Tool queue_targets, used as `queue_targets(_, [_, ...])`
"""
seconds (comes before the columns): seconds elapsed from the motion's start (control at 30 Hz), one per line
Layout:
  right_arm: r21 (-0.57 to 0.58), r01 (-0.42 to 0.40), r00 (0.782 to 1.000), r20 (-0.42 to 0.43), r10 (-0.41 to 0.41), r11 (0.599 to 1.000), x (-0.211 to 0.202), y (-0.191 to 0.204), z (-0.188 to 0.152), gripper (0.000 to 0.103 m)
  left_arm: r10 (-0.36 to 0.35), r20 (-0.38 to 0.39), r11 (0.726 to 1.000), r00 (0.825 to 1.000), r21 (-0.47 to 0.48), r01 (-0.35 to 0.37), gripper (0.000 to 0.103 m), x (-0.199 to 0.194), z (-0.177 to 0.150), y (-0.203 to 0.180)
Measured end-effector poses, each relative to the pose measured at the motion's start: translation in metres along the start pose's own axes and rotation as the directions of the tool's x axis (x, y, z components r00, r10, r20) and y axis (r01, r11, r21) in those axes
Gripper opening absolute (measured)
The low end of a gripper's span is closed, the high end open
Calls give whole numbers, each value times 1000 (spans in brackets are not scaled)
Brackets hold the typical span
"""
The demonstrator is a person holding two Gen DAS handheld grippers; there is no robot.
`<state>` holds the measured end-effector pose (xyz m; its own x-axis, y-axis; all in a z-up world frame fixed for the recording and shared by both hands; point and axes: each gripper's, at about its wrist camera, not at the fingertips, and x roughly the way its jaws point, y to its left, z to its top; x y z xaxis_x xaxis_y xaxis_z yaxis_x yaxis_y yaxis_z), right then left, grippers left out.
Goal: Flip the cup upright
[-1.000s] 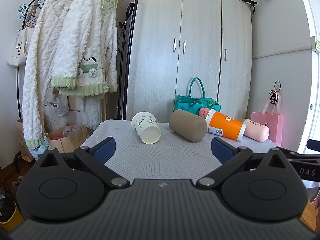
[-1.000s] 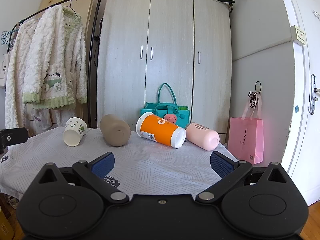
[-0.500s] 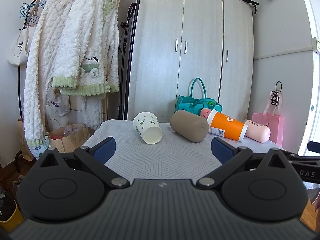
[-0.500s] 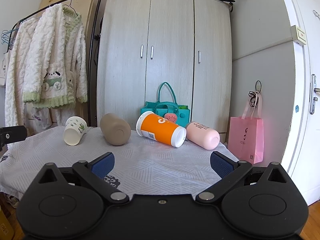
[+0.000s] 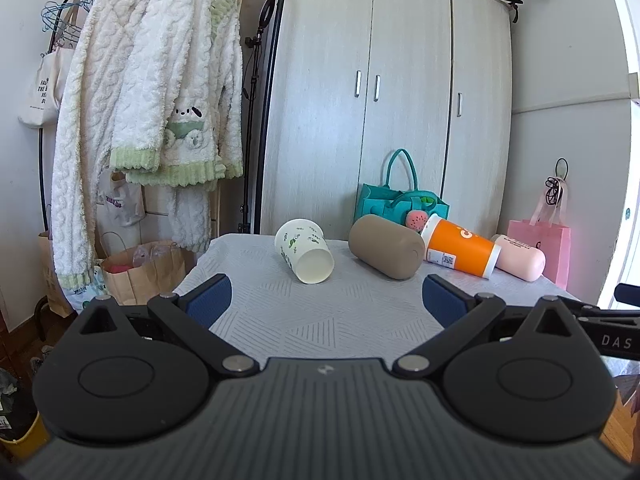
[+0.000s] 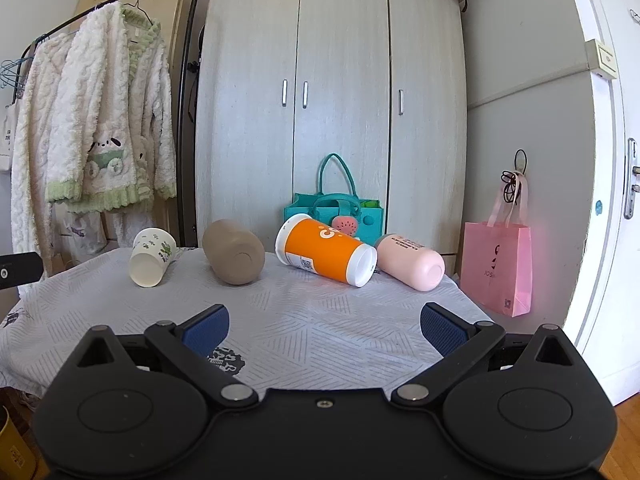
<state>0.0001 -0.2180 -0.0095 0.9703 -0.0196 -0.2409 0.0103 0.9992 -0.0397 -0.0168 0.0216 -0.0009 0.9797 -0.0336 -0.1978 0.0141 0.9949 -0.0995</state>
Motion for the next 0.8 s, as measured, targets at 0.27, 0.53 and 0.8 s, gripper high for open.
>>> queue_targets(0.27, [-26, -10, 1000, -13, 10, 1000, -2, 5, 5, 103, 17, -104, 999, 994, -36, -21, 103, 10, 2, 6])
queue_targets(0.53, [52, -429, 878, -209, 430, 902, 25, -2, 56, 103, 84, -298, 996, 951, 40, -76, 103, 41, 20, 15])
queue_targets(0.8, [121, -622, 701, -355, 619, 774, 66, 25, 100, 103, 75, -352, 997, 933, 28, -70, 103, 64, 39, 35])
